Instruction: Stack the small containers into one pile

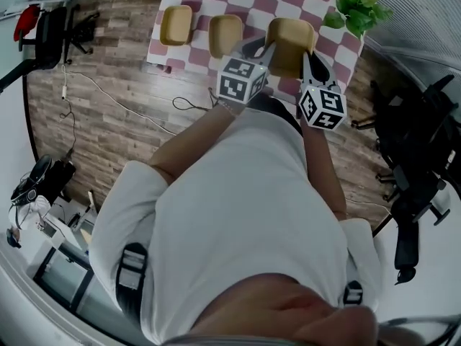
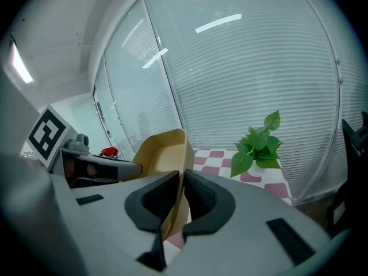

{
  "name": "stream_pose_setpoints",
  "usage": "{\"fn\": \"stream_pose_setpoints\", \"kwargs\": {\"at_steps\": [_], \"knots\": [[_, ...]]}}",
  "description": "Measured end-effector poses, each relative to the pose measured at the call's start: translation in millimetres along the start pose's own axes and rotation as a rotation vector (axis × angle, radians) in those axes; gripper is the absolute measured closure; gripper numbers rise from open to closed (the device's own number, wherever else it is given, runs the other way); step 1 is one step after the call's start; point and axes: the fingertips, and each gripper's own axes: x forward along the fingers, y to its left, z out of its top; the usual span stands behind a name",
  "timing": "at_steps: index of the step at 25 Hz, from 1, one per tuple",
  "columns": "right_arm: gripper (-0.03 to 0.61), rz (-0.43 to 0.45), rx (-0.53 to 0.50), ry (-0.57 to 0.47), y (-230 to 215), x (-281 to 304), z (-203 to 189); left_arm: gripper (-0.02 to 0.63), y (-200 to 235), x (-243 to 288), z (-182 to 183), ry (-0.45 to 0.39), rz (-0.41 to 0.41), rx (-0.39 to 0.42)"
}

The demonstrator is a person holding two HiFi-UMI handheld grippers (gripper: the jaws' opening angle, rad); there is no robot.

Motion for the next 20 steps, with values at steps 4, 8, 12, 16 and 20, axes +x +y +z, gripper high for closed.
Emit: {"fn": "stream_pose_setpoints", "kwargs": {"at_steps": [4, 8, 12, 16, 20], "knots": [[0.528, 0.061, -0.017, 0.0, 24.5, 13.4, 2.0, 0.537, 22.0, -19.2, 0.0, -0.025, 0.06, -0.033], [0.528, 0.127, -0.036, 0.018, 51.7, 31.7, 1.3, 0.537, 48.6, -38.4, -2.6, -0.046, 0.121, -0.065], [0.528, 0.171, -0.049, 0.033, 75.8, 44.9, 1.2, 0.537, 70.0, -54.9, -5.1, -0.053, 0.161, -0.085], [0.528, 0.202, -0.043, 0.058, 91.2, 55.0, -2.2, 0.537, 84.4, -65.5, -7.9, -0.049, 0.18, -0.098], [0.528, 0.225, -0.028, 0.09, 105.3, 63.8, -9.6, 0.537, 99.0, -73.3, -13.7, -0.04, 0.199, -0.099]]}}
